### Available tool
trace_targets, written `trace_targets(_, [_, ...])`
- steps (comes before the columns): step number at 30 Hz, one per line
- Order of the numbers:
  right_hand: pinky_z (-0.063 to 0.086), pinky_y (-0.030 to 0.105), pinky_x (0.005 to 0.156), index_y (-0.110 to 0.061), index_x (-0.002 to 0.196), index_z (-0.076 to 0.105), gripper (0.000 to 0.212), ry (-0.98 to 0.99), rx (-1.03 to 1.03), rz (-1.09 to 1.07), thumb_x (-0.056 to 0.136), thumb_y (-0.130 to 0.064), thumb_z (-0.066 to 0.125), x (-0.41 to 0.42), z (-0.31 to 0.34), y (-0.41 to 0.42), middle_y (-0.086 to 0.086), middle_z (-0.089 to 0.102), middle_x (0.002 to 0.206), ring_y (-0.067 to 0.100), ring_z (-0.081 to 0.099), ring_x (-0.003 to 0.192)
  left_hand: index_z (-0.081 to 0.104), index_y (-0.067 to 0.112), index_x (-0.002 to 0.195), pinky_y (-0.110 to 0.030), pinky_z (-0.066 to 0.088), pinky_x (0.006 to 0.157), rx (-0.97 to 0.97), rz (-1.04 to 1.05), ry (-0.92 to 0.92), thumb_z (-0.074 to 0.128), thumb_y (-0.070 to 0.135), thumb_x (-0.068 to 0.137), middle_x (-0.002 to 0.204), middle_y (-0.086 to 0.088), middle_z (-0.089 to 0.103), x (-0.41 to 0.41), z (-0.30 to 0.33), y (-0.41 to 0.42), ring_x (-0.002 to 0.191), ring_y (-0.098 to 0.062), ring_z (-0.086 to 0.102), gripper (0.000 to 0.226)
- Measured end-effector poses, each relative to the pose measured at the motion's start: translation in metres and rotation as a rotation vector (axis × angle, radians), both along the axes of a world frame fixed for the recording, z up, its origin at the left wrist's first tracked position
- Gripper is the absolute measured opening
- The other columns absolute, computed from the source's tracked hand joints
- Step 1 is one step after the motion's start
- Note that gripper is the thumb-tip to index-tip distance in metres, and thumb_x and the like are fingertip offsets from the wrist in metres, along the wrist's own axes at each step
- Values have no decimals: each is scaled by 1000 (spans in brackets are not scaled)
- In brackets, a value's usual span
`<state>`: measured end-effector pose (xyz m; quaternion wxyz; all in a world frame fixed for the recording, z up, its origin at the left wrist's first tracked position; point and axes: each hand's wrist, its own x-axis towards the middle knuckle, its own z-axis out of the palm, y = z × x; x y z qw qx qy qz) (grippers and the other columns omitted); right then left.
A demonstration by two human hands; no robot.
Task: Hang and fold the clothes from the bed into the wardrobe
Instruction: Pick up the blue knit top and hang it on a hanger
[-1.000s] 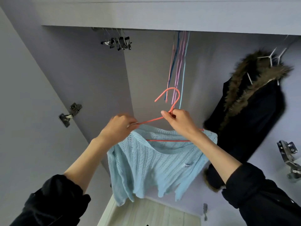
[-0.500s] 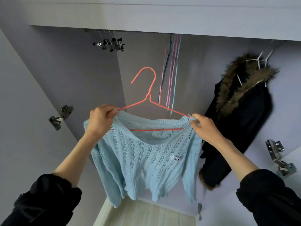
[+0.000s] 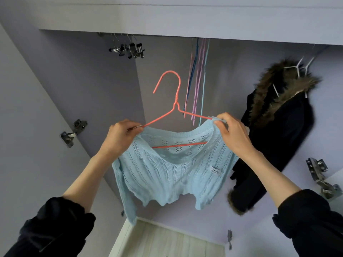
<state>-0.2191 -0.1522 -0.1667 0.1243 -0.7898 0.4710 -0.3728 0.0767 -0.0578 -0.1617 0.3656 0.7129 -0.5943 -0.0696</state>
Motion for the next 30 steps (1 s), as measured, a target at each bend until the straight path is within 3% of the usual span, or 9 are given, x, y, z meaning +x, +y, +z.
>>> trace_targets(7, [27,21,64,0,90,61,10,-49,-51,-52,93,-7,54,-22,-3,-4,-1,55,83,19,49,70,70,8,94,-36,42,67,72,-6,-199,60,17,91,81,-7,63,1,1,-5,76,-35,57,15])
trace_targets(9, [29,18,66,0,90,61,8,-56,-46,-62,92,-5,55,-32,-8,2,-2,55,86,15,48,71,71,6,96,-29,39,69,44,-90,-166,60,11,91,86,-7,66,-9,-1,-10,77,-30,58,14])
trace_targets(11, [30,16,64,0,90,61,7,-51,-28,-78,91,-4,55,-44,-13,11,-2,55,86,9,47,69,72,6,97,-11,35,66,10,-201,-100,59,6,90,84,-1,63,-22,-4,-14,75,-18,54,15])
trace_targets(14, [35,12,66,0,91,61,8,-37,12,-92,91,-6,57,-62,-17,24,1,57,87,9,49,73,73,4,92,-13,34,68,-18,-264,-23,58,1,89,82,1,60,-37,-8,-19,78,-18,55,15])
trace_targets(17, [34,20,72,-1,90,64,19,19,3,-152,90,-17,55,-85,-18,33,5,60,85,23,55,79,72,2,89,-17,33,71,-48,-258,18,57,-2,89,84,1,60,-42,-13,-22,82,-18,55,16])
trace_targets(20, [33,24,74,0,84,66,33,139,-94,-276,88,-25,46,-99,-20,40,11,61,82,31,54,76,70,2,87,-8,34,70,-72,-277,51,56,-5,88,79,10,57,-46,-17,-28,80,-16,54,16])
trace_targets(24, [35,30,78,-4,88,63,32,240,-176,-297,86,-27,41,-95,-14,52,12,57,86,30,50,79,67,6,84,0,34,71,-64,-374,101,54,-6,89,82,15,57,-56,-15,-33,76,-10,53,19])
trace_targets(27, [41,35,71,-7,92,60,23,254,-126,-317,92,-27,49,-99,-8,66,7,55,90,27,52,82,64,11,83,-10,35,68,-9,-406,129,52,-4,91,82,6,62,-64,-18,-37,75,-10,54,21])
trace_targets(30, [45,37,61,-7,88,55,16,265,-71,-342,92,-22,58,-108,-8,81,5,53,90,31,56,72,70,2,90,-15,32,70,58,-341,62,53,0,91,93,-7,69,-80,-28,-41,86,-22,58,17])
